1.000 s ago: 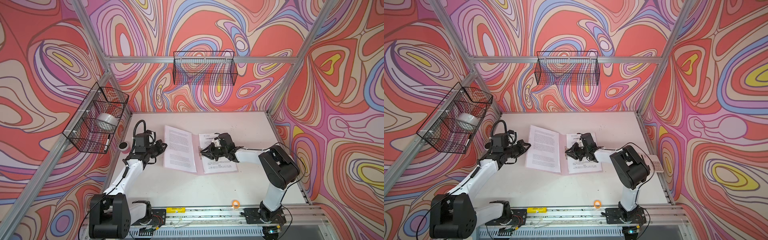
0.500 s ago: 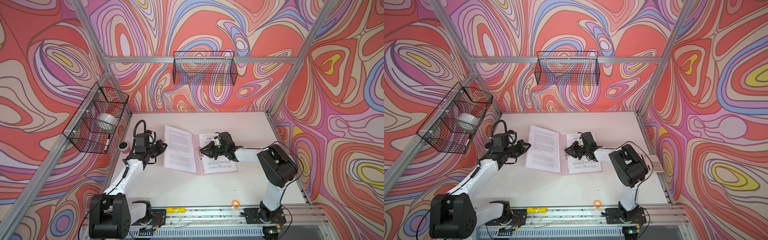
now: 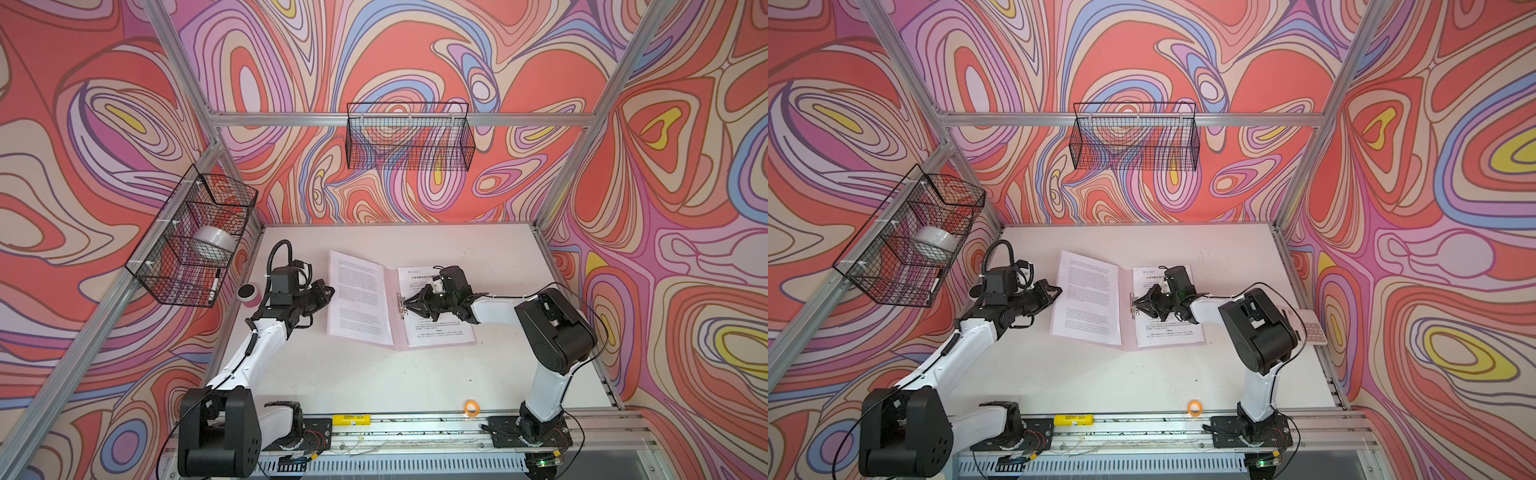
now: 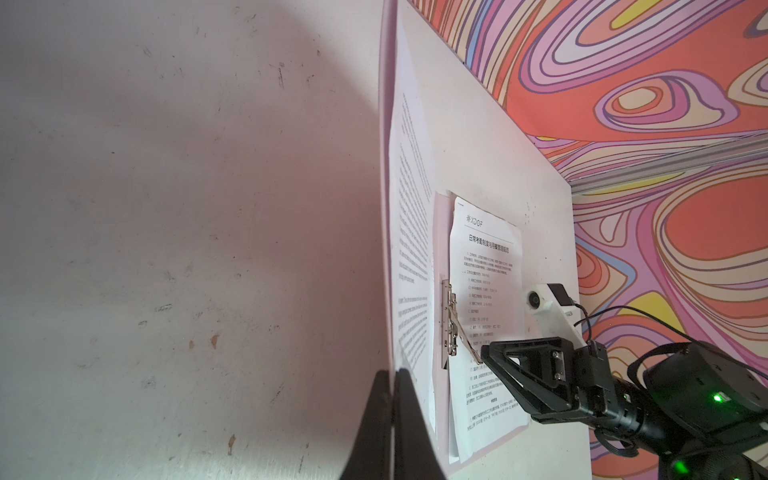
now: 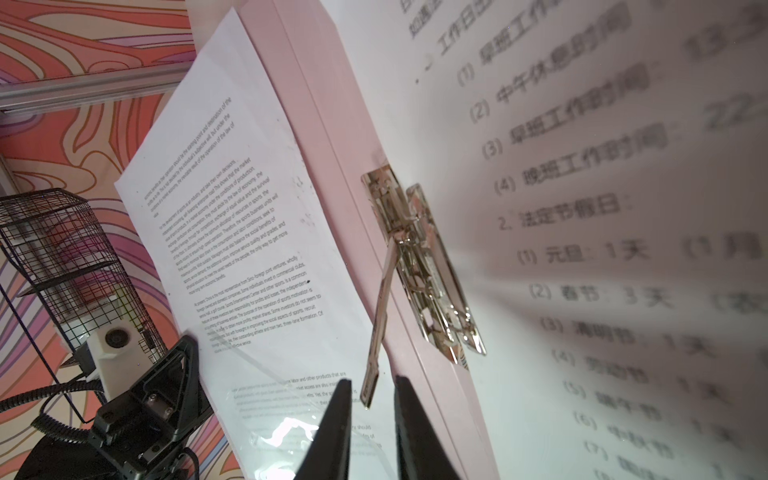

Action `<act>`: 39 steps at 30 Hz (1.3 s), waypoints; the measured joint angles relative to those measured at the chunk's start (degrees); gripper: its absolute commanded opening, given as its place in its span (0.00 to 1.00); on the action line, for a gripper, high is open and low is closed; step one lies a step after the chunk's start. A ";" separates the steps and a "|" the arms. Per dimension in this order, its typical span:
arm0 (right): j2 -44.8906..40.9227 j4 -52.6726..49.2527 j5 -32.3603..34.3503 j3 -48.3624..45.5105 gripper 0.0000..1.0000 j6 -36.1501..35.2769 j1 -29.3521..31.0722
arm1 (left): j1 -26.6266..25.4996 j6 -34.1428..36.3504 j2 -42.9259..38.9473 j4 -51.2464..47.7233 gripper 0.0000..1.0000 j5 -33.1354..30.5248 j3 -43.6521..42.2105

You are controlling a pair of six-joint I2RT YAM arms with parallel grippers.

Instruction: Put the files into the folder

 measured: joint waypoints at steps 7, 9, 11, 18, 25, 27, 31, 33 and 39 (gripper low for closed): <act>0.04 0.04 -0.04 0.02 0.20 0.00 0.00 | -0.02 0.00 0.00 0.00 0.00 -0.02 0.00; 0.13 0.07 -0.07 0.02 0.20 0.00 0.00 | -0.02 0.00 0.00 0.00 0.00 -0.07 0.00; 0.15 0.07 -0.07 0.02 0.20 0.00 0.00 | -0.02 0.02 0.00 0.00 0.00 -0.11 0.00; 0.81 0.59 -0.66 0.07 0.20 0.02 0.02 | -0.02 0.02 0.07 0.00 0.00 -0.13 0.00; 1.75 0.76 -1.09 0.85 0.19 0.02 0.37 | -0.02 0.24 0.09 0.00 0.00 -0.15 0.00; 1.86 0.92 -1.22 1.20 0.19 0.02 0.42 | -0.02 0.37 0.11 0.00 0.00 -0.17 0.00; 2.10 1.42 -1.49 1.46 0.18 0.02 0.68 | -0.02 0.39 0.13 0.02 0.00 -0.17 0.00; 2.12 1.51 -1.55 1.51 0.18 0.02 0.79 | -0.02 0.39 0.20 0.04 0.00 -0.17 0.00; 2.34 1.75 -1.73 1.51 0.18 0.02 1.07 | -0.02 0.42 0.44 0.04 0.00 -0.17 0.00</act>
